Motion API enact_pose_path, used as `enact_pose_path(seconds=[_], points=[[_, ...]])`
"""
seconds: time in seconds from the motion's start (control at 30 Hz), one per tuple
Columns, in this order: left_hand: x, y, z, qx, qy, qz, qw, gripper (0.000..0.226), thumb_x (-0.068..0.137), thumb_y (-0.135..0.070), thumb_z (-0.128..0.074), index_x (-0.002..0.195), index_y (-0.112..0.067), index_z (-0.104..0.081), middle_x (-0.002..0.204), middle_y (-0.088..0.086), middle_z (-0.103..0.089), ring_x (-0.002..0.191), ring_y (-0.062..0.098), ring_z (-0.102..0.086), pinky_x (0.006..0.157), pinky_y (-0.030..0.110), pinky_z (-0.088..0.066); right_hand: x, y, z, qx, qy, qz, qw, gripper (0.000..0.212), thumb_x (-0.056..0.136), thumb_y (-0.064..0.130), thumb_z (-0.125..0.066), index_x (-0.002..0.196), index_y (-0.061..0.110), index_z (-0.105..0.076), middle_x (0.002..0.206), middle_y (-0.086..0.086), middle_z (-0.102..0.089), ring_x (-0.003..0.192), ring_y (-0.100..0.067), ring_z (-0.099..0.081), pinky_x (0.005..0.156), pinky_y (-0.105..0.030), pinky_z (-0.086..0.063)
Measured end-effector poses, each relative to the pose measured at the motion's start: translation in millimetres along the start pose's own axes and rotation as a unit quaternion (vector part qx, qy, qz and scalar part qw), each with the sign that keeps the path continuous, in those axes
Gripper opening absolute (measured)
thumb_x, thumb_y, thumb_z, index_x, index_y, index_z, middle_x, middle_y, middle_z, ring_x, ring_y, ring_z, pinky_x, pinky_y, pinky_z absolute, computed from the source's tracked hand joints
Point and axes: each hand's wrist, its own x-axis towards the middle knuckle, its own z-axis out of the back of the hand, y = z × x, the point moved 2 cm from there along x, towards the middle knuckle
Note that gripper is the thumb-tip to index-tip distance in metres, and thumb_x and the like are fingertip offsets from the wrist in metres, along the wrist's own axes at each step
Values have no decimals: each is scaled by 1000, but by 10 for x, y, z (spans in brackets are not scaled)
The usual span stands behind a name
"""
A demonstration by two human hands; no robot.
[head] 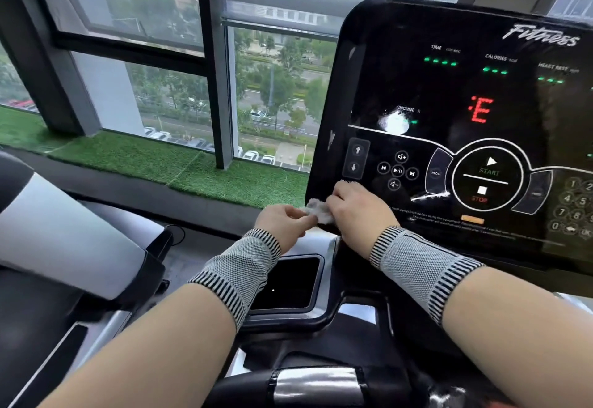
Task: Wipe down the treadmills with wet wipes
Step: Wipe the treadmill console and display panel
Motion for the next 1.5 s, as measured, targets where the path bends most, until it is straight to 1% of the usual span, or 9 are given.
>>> enact_pose_path(seconds=[0.17,0.27,0.43,0.57,0.97,1.1,1.2,1.37,1.5], points=[[86,21,-31,14,-34,-1,999,27,81,-35,-71,64,-16,-66,68,0,-68,65,13,-58,73,29,-51,-67,27,-105,-24,-63,96,993,14,74,8,-53,70,10,-67,74,-6,-60,62,-24,-55,53,-27,-47],[122,26,-24,17,-31,6,999,30,80,-33,-72,58,-16,-61,64,0,-64,62,14,-54,70,30,-49,-28,77,-170,-41,-30,88,995,12,65,6,-78,66,9,-66,74,-6,-59,63,-24,-53,51,-30,-49],[159,-62,70,-49,-49,-13,998,32,81,-41,-71,78,-9,-68,75,2,-69,68,13,-59,73,28,-51,176,88,80,-20,-53,37,998,25,53,7,-83,71,12,-66,68,-2,-56,57,-20,-55,43,-21,-33],[195,-95,143,-65,-47,-34,996,2,83,-18,-71,82,-18,-69,80,-2,-70,81,14,-66,79,25,-54,82,126,-60,-53,2,72,996,25,57,14,-86,72,13,-67,68,-1,-51,55,-18,-50,44,-21,-19],[227,-176,145,-184,-29,-39,982,35,90,12,-43,96,-12,-68,87,-2,-68,80,9,-66,49,10,-45,242,33,76,4,-56,-6,998,18,73,20,-80,78,11,-65,70,-2,-50,59,-21,-51,41,-25,-36],[245,-175,147,-175,-36,-44,983,37,91,10,-43,97,-14,-70,88,-3,-69,76,8,-65,52,13,-45,196,104,40,2,-15,36,999,15,90,22,-57,88,9,-65,78,-4,-53,67,-23,-53,46,-29,-33],[248,-210,151,-182,-34,-46,982,37,91,10,-42,93,-15,-68,86,-2,-68,73,8,-65,48,13,-44,265,11,93,20,-20,13,1000,13,82,17,-72,87,6,-65,79,-9,-54,68,-28,-54,45,-32,-41],[250,-221,173,-162,-37,-52,985,37,90,8,-44,89,-20,-68,88,-2,-70,77,9,-65,55,15,-47,228,103,106,-24,17,50,998,14,88,21,-59,84,11,-66,78,-3,-55,67,-20,-55,45,-25,-33],[255,-255,163,-172,-34,-45,983,33,90,9,-43,94,-13,-67,83,-3,-67,76,10,-65,52,16,-45,329,-46,93,-15,-1,54,998,27,100,30,-38,102,11,-56,92,-2,-46,93,-24,-51,72,-33,-42]])
